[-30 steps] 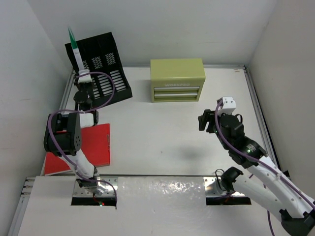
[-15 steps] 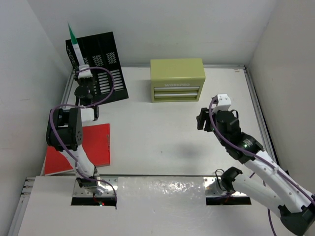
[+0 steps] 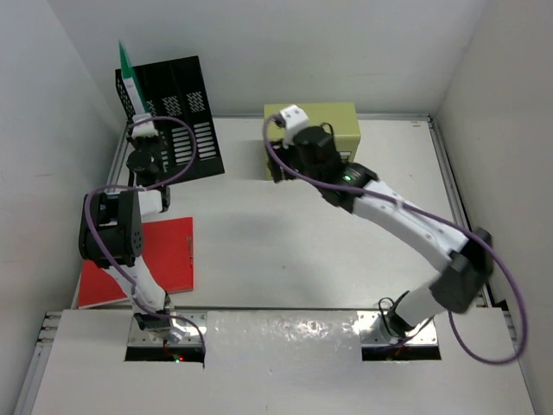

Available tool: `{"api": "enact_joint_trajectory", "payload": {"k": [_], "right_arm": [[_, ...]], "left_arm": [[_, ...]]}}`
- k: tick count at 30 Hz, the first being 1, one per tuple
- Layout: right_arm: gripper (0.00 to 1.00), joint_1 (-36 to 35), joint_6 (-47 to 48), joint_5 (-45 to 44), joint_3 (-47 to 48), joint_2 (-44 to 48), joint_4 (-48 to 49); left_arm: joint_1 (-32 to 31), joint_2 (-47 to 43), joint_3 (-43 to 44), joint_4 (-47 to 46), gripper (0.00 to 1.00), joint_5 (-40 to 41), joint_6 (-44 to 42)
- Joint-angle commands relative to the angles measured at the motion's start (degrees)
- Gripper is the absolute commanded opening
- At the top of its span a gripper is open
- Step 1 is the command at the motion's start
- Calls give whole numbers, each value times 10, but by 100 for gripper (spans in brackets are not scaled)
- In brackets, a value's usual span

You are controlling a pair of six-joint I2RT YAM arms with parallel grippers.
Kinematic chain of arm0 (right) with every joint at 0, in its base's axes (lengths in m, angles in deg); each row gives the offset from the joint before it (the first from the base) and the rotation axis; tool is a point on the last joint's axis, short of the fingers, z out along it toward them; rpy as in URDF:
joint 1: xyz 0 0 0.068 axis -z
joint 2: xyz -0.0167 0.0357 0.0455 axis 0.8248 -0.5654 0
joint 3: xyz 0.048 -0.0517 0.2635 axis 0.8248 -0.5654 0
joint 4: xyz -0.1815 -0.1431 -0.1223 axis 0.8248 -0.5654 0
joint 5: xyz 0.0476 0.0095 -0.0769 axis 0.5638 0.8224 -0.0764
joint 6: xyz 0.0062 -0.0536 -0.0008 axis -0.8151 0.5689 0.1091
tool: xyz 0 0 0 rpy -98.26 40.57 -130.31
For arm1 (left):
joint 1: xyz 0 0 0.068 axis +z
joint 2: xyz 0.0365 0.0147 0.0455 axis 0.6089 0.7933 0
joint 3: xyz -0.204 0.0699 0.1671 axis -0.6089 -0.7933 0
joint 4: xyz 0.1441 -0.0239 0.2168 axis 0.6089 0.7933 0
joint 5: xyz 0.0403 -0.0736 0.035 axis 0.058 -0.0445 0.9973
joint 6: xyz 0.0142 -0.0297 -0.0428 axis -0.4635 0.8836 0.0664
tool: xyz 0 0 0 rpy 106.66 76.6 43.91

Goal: Organize the desk

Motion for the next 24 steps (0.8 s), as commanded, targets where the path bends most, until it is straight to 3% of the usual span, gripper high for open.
{"api": "enact_joint_trajectory", "payload": {"k": [1,4,5,11,16,21,24], "right_arm": [[61,-5,21,56,89,-132,78],[61,-7,17,93,203,-230,89],[60,-7,14,98,343,-333,69],[58,-9,-13,67,493,-521,136],[51,-9,-51,-9,530,-615,254],[47,-11,-58,-38,597,-701,289],[44,-13,-65,-40,585,-722,299]], "left_arm": [[9,-35,22,13,0,-10,22],[10,-38,24,24,0,-11,23],[9,-38,26,33,0,-12,24],[10,-36,34,53,0,-15,28],[10,-31,37,56,0,-17,24],[9,-27,36,48,0,-16,15],[10,-25,36,45,0,-13,11]]}}
